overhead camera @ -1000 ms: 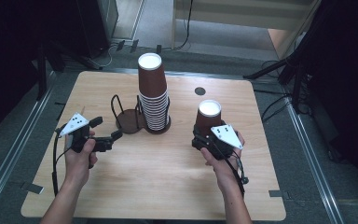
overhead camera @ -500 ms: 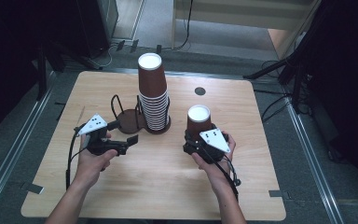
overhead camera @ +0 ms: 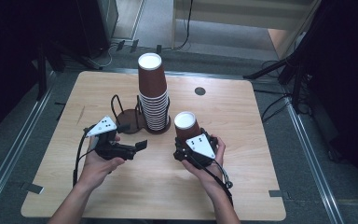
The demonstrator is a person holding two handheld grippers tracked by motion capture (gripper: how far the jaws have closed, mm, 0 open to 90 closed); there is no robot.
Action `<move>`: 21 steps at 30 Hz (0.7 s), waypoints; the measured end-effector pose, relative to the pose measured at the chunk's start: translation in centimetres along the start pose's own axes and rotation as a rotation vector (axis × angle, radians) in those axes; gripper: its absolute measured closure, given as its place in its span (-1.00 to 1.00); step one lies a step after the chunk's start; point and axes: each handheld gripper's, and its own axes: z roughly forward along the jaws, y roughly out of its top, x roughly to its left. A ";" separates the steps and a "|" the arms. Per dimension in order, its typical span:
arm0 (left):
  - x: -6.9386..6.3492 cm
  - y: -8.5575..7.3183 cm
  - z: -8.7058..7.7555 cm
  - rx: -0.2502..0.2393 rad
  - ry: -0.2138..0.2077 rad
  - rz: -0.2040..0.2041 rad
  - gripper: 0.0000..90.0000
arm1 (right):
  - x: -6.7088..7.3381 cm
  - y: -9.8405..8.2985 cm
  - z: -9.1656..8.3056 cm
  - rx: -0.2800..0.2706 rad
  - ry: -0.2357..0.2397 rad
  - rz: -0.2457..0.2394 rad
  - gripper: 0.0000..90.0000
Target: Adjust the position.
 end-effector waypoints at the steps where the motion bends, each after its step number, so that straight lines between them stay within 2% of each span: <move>1: 0.0 0.0 0.0 0.004 0.000 0.000 -0.97 | 0.2 -0.1 0.1 0.000 0.002 -0.006 -0.75; 6: -0.3 0.0 0.2 0.014 -0.013 0.006 -0.97 | 0.8 -0.2 0.2 -0.006 0.007 -0.036 -0.75; 8: -0.4 -0.1 0.3 0.023 0.001 0.010 -0.97 | 1.0 -0.3 0.2 -0.007 0.003 -0.047 -0.75; 11: -0.5 -0.1 0.4 0.026 -0.008 0.014 -0.97 | 1.4 -0.4 0.3 -0.006 0.004 -0.061 -0.75; 21: -1.1 0.1 0.5 0.029 -0.013 0.027 -0.97 | 2.8 -0.8 0.4 -0.014 -0.002 -0.148 -0.75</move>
